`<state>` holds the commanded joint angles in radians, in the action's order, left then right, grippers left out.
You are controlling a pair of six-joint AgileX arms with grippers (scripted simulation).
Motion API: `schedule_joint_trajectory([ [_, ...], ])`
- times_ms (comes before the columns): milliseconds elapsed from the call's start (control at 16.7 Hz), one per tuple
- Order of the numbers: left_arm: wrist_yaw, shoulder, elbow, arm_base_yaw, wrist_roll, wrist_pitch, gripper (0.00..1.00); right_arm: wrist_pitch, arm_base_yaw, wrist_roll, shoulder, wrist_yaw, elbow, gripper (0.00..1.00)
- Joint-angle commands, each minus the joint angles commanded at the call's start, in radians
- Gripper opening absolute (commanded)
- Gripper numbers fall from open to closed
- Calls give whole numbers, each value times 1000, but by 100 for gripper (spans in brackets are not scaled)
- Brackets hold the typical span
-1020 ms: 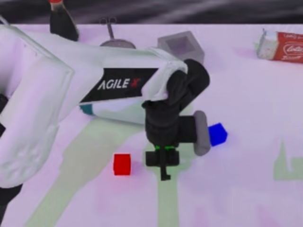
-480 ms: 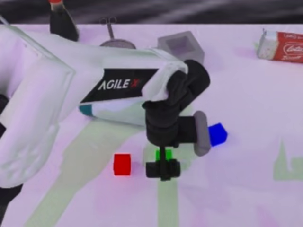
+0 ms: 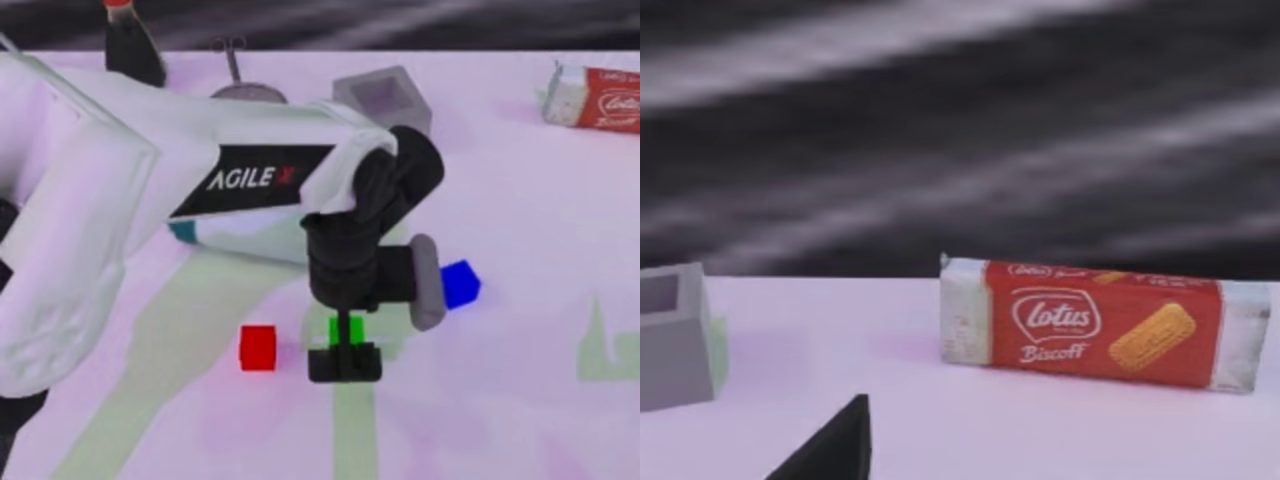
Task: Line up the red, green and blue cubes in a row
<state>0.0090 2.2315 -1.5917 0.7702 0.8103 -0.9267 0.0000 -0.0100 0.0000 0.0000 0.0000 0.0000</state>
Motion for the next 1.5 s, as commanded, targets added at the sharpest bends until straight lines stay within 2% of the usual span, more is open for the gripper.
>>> schedule_joint_trajectory([
  [480, -1, -75, -149, -18, -1, -226, 100, 0, 0, 0, 0, 0, 0, 100],
  [780, -1, -76, -153, -14, -1, -232, 100, 0, 0, 0, 0, 0, 0, 100],
  [960, -5, -135, -96, -44, -26, -191, 100, -39, -19, 3, 61, -2, 61, 100],
  [1140, -12, -284, 40, -115, -84, -101, 100, -131, -59, 11, 217, -2, 209, 100],
  [1500, -23, -799, 477, -325, -274, 167, 100, -418, -177, 33, 798, 1, 652, 100],
])
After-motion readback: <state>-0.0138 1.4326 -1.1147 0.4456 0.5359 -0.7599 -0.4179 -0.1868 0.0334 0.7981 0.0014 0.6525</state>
